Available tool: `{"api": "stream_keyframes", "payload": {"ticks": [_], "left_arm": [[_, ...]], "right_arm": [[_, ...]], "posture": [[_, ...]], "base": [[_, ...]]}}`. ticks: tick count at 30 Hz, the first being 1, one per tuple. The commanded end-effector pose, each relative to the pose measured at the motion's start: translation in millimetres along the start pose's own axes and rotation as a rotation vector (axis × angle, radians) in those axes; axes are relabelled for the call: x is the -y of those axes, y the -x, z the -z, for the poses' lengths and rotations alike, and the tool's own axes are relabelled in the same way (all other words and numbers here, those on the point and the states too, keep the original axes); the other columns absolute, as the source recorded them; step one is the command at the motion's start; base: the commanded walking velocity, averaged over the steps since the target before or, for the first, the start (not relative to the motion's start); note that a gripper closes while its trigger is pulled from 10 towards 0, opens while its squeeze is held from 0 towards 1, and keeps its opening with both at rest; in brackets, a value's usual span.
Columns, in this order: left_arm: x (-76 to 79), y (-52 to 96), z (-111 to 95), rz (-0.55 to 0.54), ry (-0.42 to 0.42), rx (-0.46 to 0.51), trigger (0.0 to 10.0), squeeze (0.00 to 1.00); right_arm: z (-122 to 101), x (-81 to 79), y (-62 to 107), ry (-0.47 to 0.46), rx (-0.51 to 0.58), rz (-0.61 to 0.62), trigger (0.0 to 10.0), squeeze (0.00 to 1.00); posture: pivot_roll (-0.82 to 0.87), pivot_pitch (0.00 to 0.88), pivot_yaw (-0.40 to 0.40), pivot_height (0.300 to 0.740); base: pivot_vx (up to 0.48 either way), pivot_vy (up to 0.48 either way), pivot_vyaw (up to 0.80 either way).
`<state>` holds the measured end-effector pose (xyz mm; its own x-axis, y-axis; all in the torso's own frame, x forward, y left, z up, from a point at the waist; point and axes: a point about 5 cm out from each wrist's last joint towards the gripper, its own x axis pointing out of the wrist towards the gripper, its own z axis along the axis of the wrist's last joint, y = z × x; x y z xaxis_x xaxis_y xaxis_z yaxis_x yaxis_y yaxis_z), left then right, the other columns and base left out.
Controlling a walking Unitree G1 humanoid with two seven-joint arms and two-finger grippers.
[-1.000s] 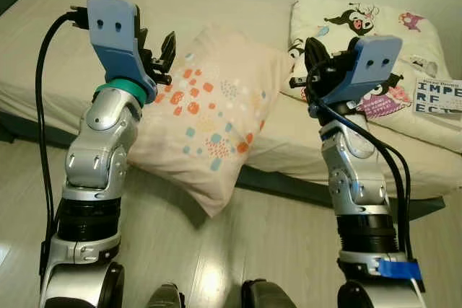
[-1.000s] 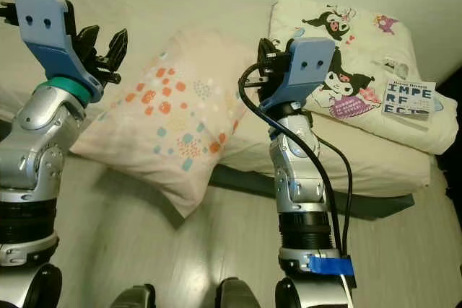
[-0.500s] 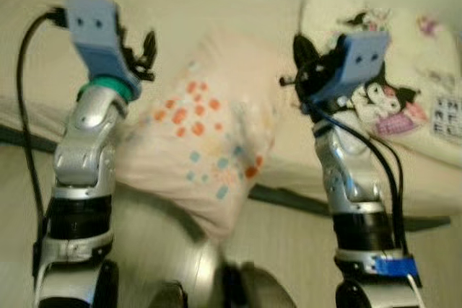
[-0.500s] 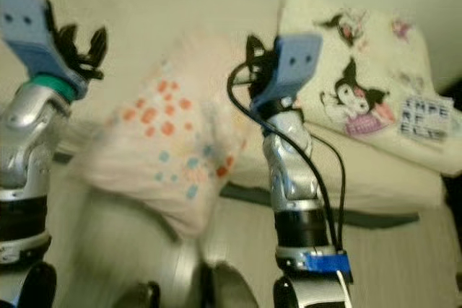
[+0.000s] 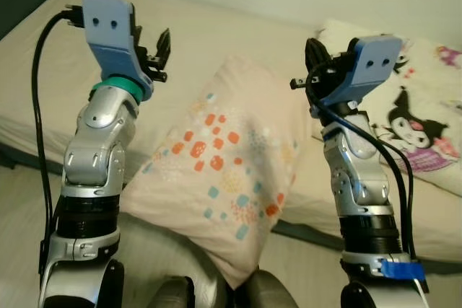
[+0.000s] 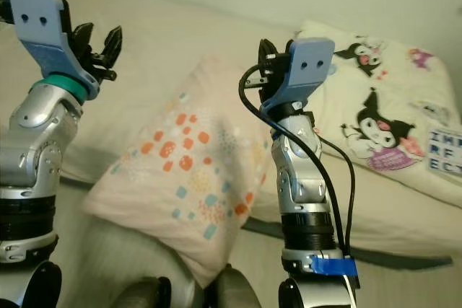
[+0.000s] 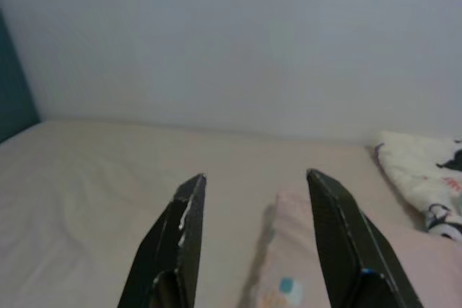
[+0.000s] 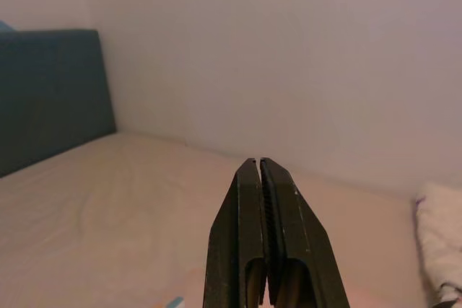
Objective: Clean up the room
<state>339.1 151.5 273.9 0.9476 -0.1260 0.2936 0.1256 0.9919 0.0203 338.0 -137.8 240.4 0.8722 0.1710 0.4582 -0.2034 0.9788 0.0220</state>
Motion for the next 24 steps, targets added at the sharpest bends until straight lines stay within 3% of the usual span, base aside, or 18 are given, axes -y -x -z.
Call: {"api": "stream_keyframes", "payload": {"ticks": [1,5,24], "left_arm": [[5.6,-0.9,1,0.024,-0.002,-0.005,10.0,0.00],[5.8,-1.2,1,0.024,-0.001,-0.007,10.0,0.00],[12.9,7.8,14,0.106,0.006,-0.053,10.0,0.00]], "right_arm": [[0,5.9,2.4,-0.002,-0.003,0.022,10.0,0.00],[0,6.0,2.6,-0.002,-0.003,0.023,10.0,0.00],[9,3.5,8.0,-0.019,-0.033,0.011,10.0,0.00]], "posture": [[-0.01,0.116,-0.026,0.740],[0.00,0.118,-0.025,0.740],[0.00,0.119,-0.023,0.735]], "base": [[0.356,0.000,0.00],[0.341,0.000,0.00],[0.000,0.000,0.00]]}}
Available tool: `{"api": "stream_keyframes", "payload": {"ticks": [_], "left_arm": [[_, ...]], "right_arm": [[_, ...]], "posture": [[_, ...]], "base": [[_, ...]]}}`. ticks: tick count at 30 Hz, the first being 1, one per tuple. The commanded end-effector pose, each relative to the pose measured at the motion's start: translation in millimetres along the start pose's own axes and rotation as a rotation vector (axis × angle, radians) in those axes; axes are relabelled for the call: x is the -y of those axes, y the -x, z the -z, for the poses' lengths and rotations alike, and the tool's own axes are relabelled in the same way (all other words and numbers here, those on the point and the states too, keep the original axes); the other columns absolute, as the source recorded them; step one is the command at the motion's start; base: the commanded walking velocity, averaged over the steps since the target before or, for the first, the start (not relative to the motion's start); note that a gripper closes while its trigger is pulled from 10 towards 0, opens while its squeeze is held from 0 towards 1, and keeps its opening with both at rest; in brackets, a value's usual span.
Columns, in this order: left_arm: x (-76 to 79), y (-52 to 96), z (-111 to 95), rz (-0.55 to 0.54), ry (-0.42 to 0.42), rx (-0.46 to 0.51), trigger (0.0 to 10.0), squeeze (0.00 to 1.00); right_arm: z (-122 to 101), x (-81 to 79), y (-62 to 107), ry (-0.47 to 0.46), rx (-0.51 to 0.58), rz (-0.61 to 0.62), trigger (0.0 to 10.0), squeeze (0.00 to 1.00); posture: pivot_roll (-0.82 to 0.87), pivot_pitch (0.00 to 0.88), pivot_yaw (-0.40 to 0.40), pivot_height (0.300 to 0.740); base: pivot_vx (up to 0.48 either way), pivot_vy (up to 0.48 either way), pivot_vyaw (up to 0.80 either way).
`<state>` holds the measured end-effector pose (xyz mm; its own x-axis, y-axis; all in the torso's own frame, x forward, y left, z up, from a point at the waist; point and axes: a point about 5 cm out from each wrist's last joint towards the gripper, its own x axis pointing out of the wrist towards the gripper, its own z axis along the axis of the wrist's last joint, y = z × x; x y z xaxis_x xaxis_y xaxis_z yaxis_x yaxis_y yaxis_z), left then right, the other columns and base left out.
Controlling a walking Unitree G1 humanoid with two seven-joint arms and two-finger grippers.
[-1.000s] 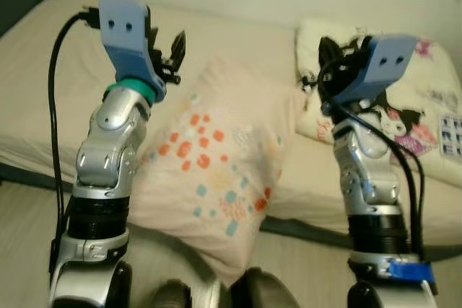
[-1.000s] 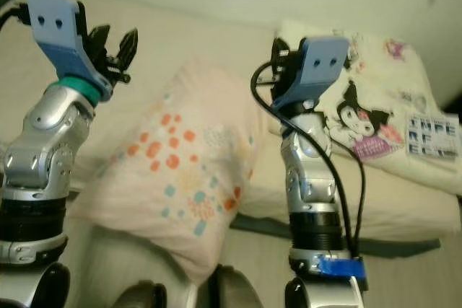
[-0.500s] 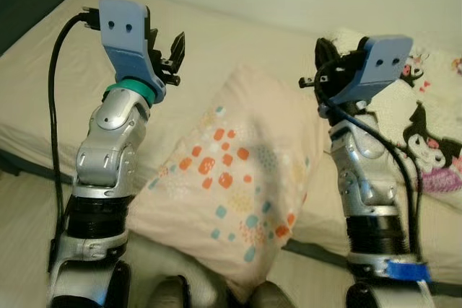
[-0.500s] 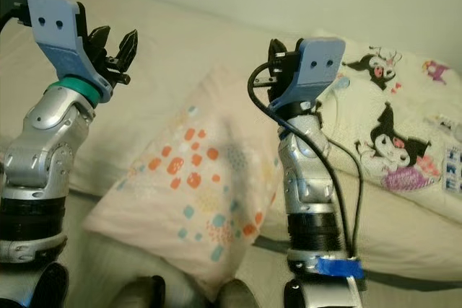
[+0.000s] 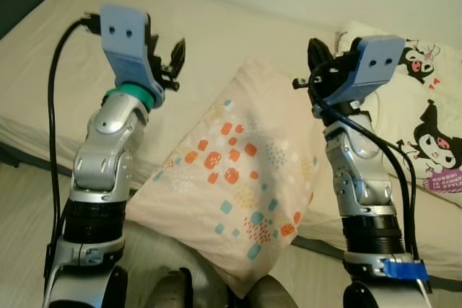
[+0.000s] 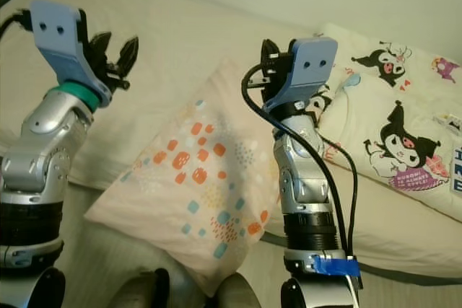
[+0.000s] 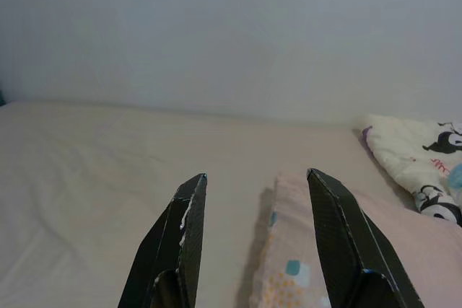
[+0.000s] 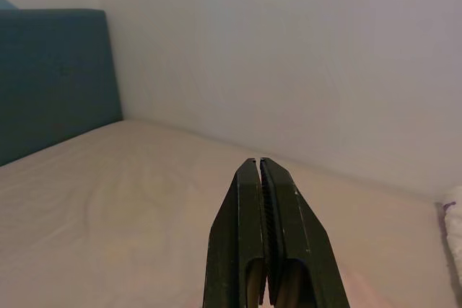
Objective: Clean up the room
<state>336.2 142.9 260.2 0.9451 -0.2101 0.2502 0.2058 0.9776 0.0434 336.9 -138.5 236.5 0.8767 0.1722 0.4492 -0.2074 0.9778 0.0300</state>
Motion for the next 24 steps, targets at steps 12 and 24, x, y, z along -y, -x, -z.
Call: {"api": "stream_keyframes", "payload": {"ticks": [12,24], "left_arm": [[3.4,1.1,2.8,0.018,0.010,-0.015,10.0,0.00],[3.4,1.1,2.5,0.015,0.008,-0.016,10.0,0.00]], "right_arm": [[8.5,4.5,5.4,0.004,-0.036,0.024,10.0,0.00],[8.2,4.4,6.0,-0.001,-0.036,0.028,10.0,0.00]], "posture": [[0.00,0.125,-0.022,0.695],[0.00,0.128,-0.018,0.640]], "base": [[0.000,0.000,0.00],[0.000,0.000,0.00]]}}
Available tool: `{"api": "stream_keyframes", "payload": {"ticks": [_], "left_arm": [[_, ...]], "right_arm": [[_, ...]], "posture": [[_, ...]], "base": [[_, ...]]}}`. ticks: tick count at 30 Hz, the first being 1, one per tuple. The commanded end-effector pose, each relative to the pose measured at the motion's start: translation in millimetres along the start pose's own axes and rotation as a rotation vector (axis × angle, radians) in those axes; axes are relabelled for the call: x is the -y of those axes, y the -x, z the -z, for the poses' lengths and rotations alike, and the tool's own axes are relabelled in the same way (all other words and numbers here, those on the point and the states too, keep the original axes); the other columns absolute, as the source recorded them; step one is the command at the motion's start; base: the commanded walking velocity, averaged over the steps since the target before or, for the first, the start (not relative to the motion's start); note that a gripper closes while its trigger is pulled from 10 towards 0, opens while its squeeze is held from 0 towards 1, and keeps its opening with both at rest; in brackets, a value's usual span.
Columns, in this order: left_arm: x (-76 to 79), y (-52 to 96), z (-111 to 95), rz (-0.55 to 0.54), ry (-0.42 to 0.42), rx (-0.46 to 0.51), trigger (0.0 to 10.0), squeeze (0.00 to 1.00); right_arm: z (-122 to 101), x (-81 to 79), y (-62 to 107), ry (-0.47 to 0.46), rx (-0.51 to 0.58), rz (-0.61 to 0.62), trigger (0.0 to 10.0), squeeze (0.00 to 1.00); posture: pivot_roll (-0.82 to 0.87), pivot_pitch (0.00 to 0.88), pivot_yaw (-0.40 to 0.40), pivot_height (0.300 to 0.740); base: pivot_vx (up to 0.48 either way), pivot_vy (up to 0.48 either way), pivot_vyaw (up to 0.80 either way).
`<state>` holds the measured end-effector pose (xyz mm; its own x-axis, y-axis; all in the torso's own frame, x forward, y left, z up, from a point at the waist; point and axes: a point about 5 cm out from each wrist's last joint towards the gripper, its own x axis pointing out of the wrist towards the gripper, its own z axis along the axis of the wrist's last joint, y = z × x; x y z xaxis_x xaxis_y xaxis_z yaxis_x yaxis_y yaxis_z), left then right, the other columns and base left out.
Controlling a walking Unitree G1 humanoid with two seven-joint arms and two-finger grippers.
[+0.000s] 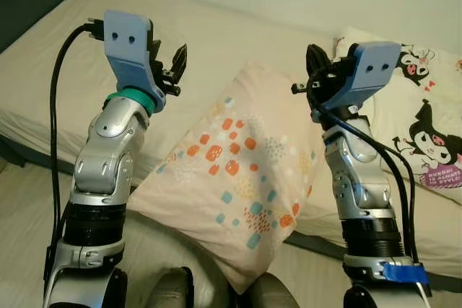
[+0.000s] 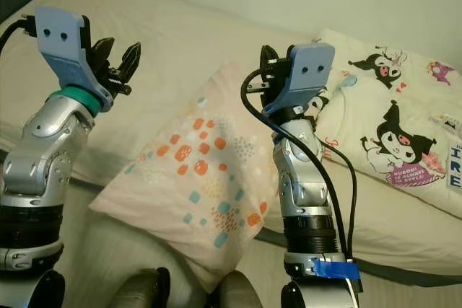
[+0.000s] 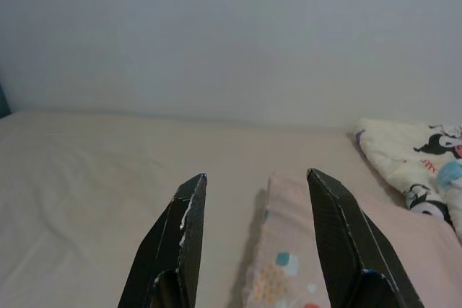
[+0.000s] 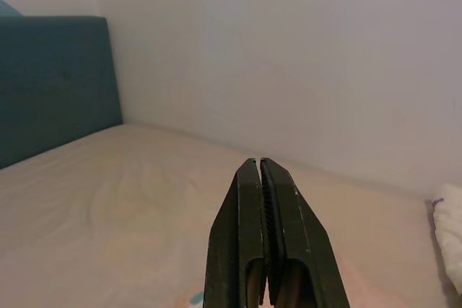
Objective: Clean up the room
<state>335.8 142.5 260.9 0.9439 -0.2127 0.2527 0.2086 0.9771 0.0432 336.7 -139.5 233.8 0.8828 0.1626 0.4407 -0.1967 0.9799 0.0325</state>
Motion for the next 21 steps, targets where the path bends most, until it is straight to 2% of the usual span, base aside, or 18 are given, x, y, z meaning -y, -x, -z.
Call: {"api": "stream_keyframes", "payload": {"ticks": [1,21], "left_arm": [[2.8,1.0,3.3,0.012,0.007,-0.019,10.0,0.00],[4.8,-0.2,3.4,0.014,0.011,-0.019,10.0,0.00]], "right_arm": [[6.1,3.5,4.4,-0.004,-0.028,0.017,10.0,0.00],[5.5,4.1,5.0,-0.003,-0.029,0.018,10.0,0.00]], "posture": [[0.00,0.128,-0.018,0.635],[-0.01,0.132,-0.019,0.540]], "base": [[0.000,0.000,0.00],[0.000,0.000,0.00]]}}
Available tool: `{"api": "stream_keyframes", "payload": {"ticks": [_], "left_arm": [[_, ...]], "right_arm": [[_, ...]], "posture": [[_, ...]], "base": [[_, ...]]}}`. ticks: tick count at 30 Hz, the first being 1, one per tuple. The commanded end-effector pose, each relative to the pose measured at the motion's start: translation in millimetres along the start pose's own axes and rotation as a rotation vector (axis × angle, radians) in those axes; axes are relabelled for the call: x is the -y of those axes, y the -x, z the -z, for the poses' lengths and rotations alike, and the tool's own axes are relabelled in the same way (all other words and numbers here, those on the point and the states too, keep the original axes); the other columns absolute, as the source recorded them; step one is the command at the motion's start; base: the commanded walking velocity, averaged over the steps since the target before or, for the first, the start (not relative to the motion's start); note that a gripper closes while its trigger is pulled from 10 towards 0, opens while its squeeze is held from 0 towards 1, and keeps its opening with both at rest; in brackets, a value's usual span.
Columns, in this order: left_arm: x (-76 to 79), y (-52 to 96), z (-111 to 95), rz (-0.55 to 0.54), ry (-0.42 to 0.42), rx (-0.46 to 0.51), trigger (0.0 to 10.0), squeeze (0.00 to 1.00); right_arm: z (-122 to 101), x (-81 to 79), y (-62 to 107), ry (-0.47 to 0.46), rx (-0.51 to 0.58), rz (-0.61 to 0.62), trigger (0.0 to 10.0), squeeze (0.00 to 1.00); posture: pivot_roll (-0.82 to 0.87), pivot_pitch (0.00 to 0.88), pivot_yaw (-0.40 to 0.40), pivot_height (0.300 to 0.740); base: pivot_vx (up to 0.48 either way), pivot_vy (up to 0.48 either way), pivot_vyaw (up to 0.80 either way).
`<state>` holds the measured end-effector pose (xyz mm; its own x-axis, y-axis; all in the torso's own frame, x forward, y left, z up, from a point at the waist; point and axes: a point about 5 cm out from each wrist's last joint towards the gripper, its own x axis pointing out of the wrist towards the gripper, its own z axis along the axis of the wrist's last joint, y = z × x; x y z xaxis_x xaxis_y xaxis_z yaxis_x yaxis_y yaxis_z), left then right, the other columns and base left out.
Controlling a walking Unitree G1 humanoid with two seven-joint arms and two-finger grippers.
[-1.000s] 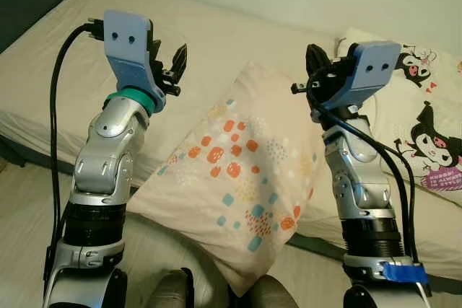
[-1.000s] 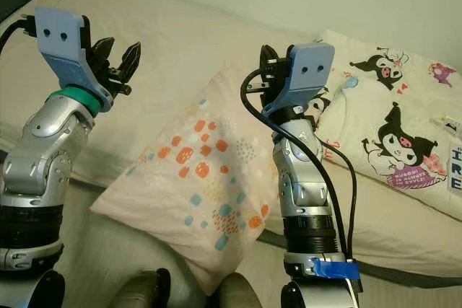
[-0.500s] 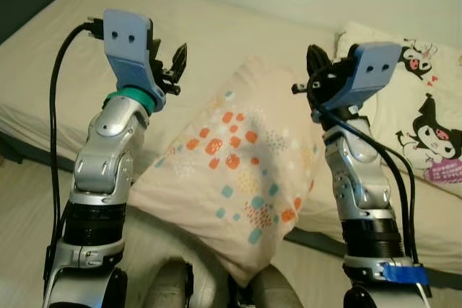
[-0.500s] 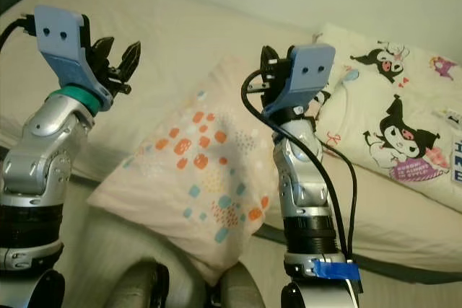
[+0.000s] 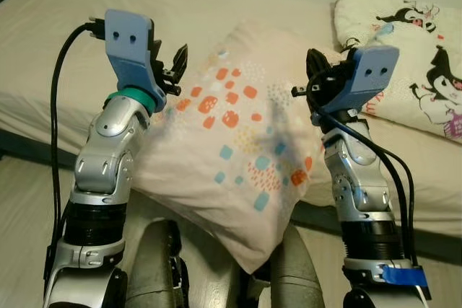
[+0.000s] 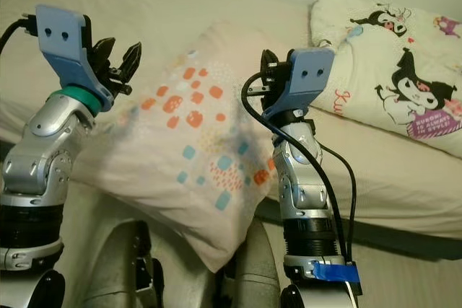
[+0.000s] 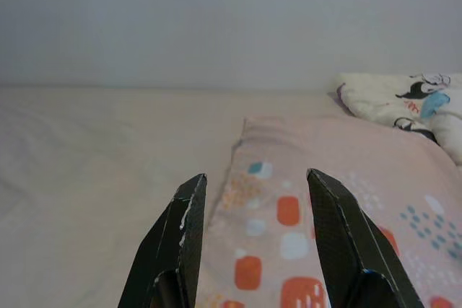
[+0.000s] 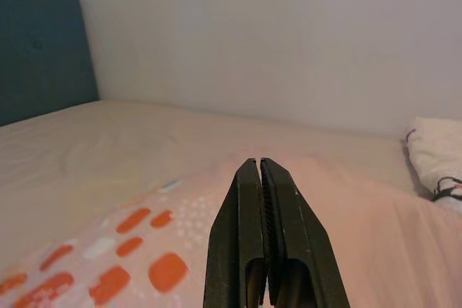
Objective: Clean up the room
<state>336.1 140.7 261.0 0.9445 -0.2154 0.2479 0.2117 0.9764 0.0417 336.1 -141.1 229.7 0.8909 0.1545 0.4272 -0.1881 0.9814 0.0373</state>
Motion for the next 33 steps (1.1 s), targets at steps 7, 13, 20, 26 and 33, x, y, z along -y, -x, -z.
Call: {"api": "stream_keyframes", "payload": {"ticks": [7,13,20,26,33], "left_arm": [[2.7,0.9,4,0.010,0.005,-0.017,10.0,0.00],[2.0,1.2,4,0.009,0.005,-0.018,10.0,0.00],[3.0,0.9,4,0.015,0.007,-0.019,10.0,0.00],[-1.7,0.5,6,0.018,0.000,-0.040,10.0,0.00],[-23.9,-2.5,5,0.105,0.042,-0.164,10.0,0.00]], "right_arm": [[3,2.2,2.4,-0.005,-0.014,0.008,10.0,0.00],[3,1.5,2.4,-0.007,-0.015,0.006,10.0,0.00],[2,1.3,3.3,-0.005,-0.016,0.004,10.0,0.00],[2,1.5,3.7,-0.004,-0.016,0.006,10.0,0.00],[2,6.7,5.9,0.030,-0.037,0.048,10.0,0.00]], "posture": [[-0.01,0.133,-0.018,0.505],[0.00,0.133,-0.017,0.480],[-0.01,0.133,-0.016,0.440],[-0.01,0.138,-0.014,0.420],[-0.01,0.147,-0.020,0.400]], "base": [[0.000,0.000,0.00],[0.000,0.000,0.00],[0.000,0.000,0.00],[0.000,0.000,0.00],[0.000,0.000,0.00]]}}
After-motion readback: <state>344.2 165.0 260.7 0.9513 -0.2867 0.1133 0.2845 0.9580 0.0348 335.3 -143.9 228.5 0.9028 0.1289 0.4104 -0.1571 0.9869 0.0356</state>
